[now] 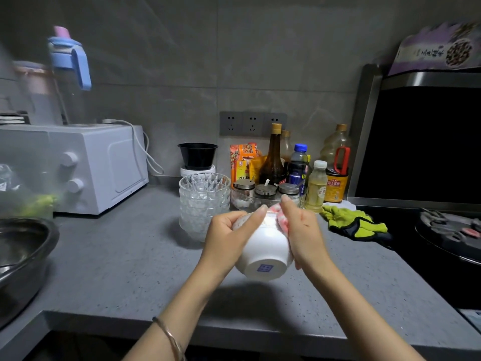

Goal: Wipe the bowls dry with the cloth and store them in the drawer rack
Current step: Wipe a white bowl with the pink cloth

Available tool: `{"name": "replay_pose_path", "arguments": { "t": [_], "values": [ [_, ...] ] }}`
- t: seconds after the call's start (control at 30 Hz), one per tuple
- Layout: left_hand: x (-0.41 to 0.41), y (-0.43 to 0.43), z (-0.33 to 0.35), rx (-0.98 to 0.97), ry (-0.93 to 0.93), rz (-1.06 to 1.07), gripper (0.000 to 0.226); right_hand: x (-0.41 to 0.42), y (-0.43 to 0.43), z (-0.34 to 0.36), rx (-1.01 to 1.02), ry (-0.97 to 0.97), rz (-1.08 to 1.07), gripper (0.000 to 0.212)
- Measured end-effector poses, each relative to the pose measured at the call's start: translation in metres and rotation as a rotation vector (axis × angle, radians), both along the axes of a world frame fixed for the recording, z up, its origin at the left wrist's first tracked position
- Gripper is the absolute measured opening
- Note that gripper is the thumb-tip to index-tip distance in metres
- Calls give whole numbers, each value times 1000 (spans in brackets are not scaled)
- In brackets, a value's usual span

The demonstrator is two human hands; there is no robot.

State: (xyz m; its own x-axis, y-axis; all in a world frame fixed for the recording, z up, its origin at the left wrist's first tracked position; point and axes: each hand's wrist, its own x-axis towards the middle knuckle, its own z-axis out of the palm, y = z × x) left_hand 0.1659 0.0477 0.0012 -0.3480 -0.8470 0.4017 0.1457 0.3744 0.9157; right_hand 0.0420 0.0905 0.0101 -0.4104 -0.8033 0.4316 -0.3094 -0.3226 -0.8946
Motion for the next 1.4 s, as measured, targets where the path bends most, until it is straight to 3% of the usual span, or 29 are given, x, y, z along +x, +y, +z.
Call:
{"name": "replay_pose_path", "arguments": {
  "t": [0.1, 0.17, 0.23, 0.33, 0.43, 0.53, 0.67, 0.8, 0.97, 1.17, 1.3, 1.4],
  "values": [
    [0, 1, 0, 101, 123, 25, 30, 8, 1, -12, -137, -70, 48, 43],
    [1, -1, 1, 167, 206, 64, 33, 14, 4, -28, -215, -12, 72, 43],
    [1, -4, 3, 212, 275, 101, 31, 22, 11, -43, -270, 137, 57, 46],
    [-2, -5, 5, 222, 294, 117, 29, 28, 13, -51, -314, 527, -89, 54],
    [-8, -1, 2, 156, 262, 125, 32, 25, 8, -37, -321, 718, -220, 53],
    [-10, 2, 2, 89, 237, 137, 31, 21, 5, -21, -268, 607, -204, 44],
    [-9, 6, 2, 101, 250, 64, 31, 12, 7, 0, -151, 59, 47, 26],
    [-4, 0, -1, 189, 281, 9, 31, 5, 14, 4, 54, -168, 84, 33],
    [2, -5, -1, 132, 101, -31, 44, -3, 15, 9, 70, -115, 10, 46],
    [-4, 4, 5, 54, 109, 12, 67, 3, 4, -4, -98, 41, 63, 47],
    [-3, 3, 6, 194, 252, 62, 48, 12, 6, -23, -180, -73, 98, 42],
    [-2, -4, 7, 288, 355, 100, 28, 24, 15, -42, -248, 80, 97, 46]
  ]
}}
